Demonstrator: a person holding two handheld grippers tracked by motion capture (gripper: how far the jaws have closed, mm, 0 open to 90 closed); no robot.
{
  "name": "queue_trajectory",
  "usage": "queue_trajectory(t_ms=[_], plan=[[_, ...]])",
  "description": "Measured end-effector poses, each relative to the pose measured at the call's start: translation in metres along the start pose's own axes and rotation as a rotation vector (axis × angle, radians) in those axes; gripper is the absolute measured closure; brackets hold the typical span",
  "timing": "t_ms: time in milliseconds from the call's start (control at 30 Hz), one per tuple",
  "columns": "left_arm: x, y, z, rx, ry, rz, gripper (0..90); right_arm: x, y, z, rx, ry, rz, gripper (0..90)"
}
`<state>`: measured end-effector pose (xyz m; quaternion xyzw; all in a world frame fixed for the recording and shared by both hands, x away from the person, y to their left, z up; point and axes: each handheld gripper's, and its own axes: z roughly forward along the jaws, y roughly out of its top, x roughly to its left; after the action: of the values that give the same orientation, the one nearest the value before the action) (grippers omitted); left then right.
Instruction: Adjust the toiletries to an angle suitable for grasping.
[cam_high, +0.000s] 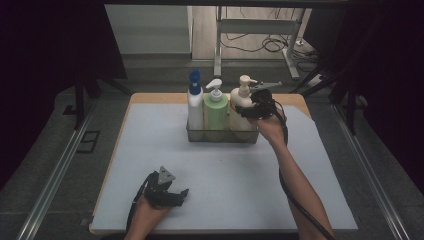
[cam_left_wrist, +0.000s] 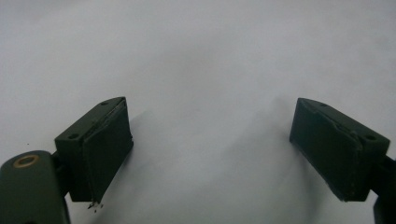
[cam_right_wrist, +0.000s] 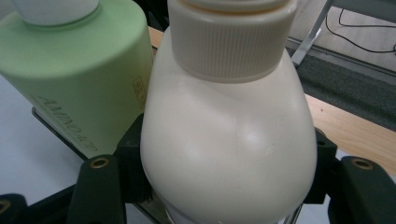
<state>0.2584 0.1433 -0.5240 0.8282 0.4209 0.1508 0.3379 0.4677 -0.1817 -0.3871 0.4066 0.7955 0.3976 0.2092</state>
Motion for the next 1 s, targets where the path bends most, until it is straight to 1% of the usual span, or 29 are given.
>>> queue_trajectory(t_ms=[233, 367, 467, 633, 833, 1000], plan=[[0.000, 0.000, 0.000, 0.000, 0.000, 0.001, 12.3, -0.001, -0.006, 0.003, 0.021, 0.004, 0.004, 36.7], [0.000, 0.000, 0.000, 0.000, 0.000, 0.001, 12.3, -0.002, -0.009, 0.006, 0.036, 0.005, -0.002, 36.6], [0.000, 0.000, 0.000, 0.001, 0.001, 0.001, 12.3, -0.002, -0.010, 0.006, 0.033, 0.009, 0.008, 36.6], [0.000, 0.000, 0.000, 0.001, 0.000, 0.002, 12.3, -0.004, -0.012, 0.004, 0.043, 0.019, 0.004, 36.0], [0.000, 0.000, 0.000, 0.001, 0.001, 0.002, 12.3, -0.004, -0.014, 0.005, 0.028, 0.030, -0.002, 34.8], [0.000, 0.000, 0.000, -0.002, -0.001, -0.001, 12.3, -0.005, -0.017, 0.005, 0.011, 0.035, 0.002, 31.5]])
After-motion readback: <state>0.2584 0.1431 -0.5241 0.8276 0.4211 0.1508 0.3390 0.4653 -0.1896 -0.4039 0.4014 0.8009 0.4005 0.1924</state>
